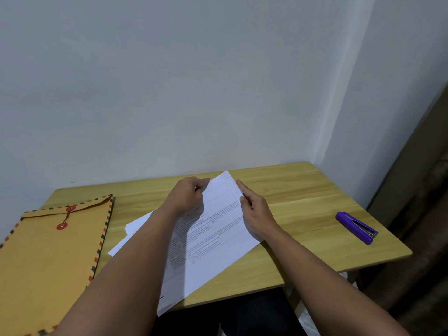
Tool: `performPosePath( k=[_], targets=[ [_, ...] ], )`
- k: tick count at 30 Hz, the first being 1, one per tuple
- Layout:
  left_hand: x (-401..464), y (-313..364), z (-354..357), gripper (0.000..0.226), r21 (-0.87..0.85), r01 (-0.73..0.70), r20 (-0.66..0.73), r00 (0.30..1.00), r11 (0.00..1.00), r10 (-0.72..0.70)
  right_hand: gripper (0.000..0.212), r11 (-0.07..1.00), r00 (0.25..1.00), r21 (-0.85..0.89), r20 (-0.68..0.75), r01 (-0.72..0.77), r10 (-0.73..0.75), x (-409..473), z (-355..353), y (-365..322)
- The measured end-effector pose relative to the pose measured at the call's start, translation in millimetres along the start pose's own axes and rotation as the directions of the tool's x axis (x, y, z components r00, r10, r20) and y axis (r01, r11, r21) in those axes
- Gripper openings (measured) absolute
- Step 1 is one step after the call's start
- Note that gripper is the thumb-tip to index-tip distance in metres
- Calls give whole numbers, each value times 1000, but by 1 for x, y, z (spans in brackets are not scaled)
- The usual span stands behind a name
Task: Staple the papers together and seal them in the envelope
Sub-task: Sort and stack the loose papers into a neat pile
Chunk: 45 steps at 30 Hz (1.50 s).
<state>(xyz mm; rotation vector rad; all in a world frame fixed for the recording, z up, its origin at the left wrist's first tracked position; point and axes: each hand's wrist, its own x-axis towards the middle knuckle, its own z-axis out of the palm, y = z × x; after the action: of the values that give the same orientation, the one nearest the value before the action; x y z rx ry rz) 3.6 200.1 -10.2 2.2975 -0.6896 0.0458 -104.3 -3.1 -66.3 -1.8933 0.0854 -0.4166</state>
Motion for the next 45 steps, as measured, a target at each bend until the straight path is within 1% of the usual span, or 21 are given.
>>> performPosePath(
  k=[3,5,7,11,13,19,22,26,32,37,41,45],
  targets=[
    [-2,-5,-6,11,19,-9,-7,1000,1000,9,53,1000,1000,6,1,19,-19,3,4,-4],
    [-6,-3,-11,20,23,-6,-1,1000,1000,6,52,1000,1000,6,-17,27,-27,4,3,-10],
    [-11,-2,-16,24,20,-4,-8,1000,1000,4,51,1000,1000,14,-13,24,-23,5,3,-14],
    [-17,-2,-22,18,55,12,-44,999,998,-10,50,1000,998,24,56,-2,0,5,7,-16],
    [-19,-1,-27,18,51,19,-61,998,999,-16,51,1000,997,12,78,13,-14,5,10,-18],
    [-37,-8,-29,20,71,5,-76,997,997,1,52,999,996,-21,86,40,-38,-8,23,-17],
    [-42,-10,-33,30,57,11,-74,997,998,-7,52,998,994,-33,96,51,-48,-8,27,-19],
    [-43,-10,-36,22,41,21,-83,996,999,-18,54,998,993,-38,108,55,-51,-6,28,-20],
    [-49,-7,-43,22,20,39,-67,997,999,-38,55,1000,989,7,151,12,-13,-6,31,-20],
    [-53,-8,-50,25,30,46,-46,998,998,-44,54,992,983,83,165,-92,77,-4,35,-22],
    [-53,-11,-51,25,46,24,-53,998,999,-21,56,999,991,5,128,-50,49,-5,36,-31],
    [-51,-10,-54,34,107,-35,-116,992,994,47,63,997,992,-74,124,-8,18,-2,39,-28]
  ],
)
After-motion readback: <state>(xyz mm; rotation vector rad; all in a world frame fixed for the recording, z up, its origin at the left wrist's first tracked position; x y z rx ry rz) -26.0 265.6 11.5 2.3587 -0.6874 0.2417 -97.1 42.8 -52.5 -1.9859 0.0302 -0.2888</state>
